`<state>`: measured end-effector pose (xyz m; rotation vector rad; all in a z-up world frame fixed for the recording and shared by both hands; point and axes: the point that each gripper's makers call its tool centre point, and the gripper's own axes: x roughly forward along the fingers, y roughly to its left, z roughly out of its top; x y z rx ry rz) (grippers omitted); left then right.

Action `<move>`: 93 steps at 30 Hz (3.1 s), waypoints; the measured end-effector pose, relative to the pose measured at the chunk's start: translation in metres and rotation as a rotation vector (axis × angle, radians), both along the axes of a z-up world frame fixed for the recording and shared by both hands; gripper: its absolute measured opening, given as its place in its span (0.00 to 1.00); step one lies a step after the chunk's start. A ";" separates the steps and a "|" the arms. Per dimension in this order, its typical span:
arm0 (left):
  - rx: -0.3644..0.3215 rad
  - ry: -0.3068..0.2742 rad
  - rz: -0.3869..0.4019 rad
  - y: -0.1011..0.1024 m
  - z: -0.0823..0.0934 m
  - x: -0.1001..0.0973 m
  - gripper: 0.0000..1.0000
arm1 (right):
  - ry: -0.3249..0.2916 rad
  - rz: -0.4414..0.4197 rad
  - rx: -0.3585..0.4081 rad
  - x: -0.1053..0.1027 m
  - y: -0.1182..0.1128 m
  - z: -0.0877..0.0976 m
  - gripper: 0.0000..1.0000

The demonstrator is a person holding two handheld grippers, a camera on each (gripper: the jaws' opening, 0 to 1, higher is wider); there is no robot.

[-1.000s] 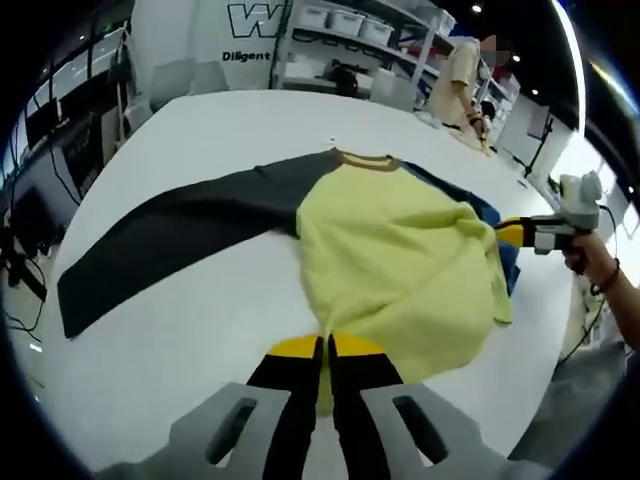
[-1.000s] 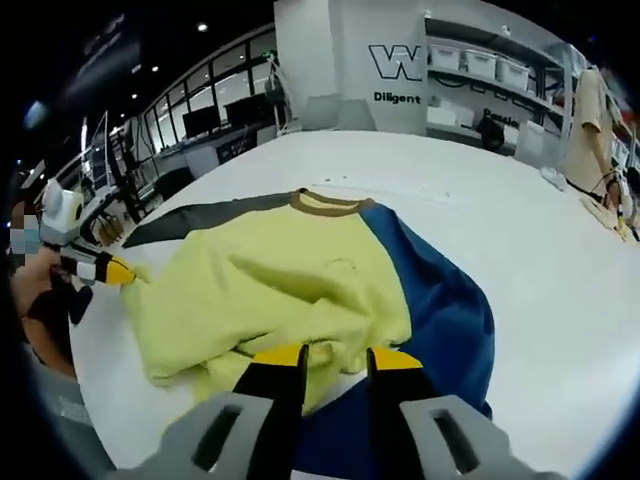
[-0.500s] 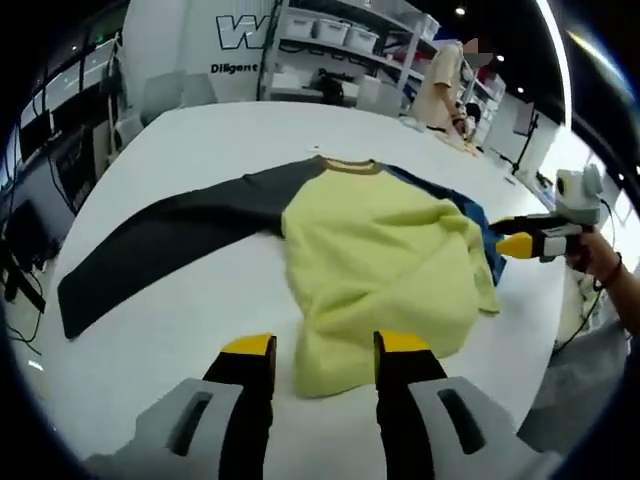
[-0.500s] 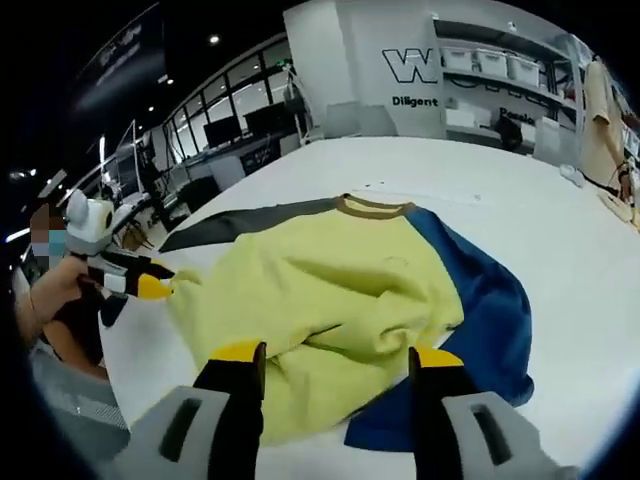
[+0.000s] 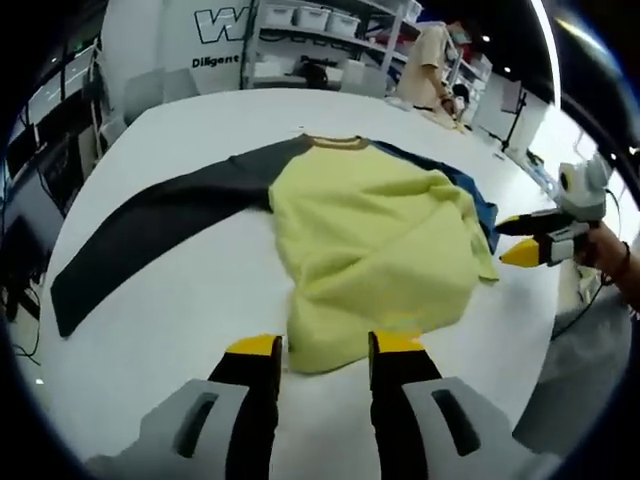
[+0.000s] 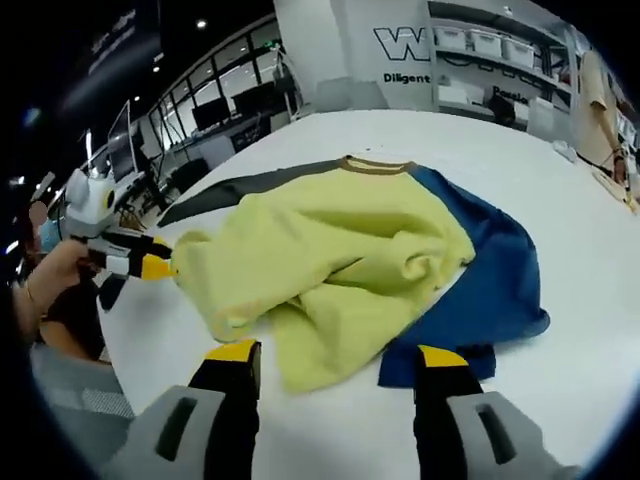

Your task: Fold the garment on the visible template until the final outline fits inside the template.

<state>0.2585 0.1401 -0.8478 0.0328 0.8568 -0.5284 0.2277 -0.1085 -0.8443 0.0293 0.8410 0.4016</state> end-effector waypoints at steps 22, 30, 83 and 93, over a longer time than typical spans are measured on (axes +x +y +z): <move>-0.028 0.037 0.068 0.003 -0.013 -0.004 0.08 | 0.069 -0.097 -0.049 -0.011 0.013 -0.021 0.15; -0.026 0.035 0.060 -0.001 -0.013 -0.006 0.04 | 0.070 -0.111 -0.115 -0.012 0.002 -0.021 0.00; -0.013 0.229 0.048 0.004 -0.003 -0.083 0.02 | 0.218 0.118 -0.228 -0.059 -0.094 -0.015 0.00; -0.040 0.172 0.075 0.000 -0.001 -0.069 0.02 | 0.182 0.045 -0.199 -0.046 -0.097 -0.021 0.00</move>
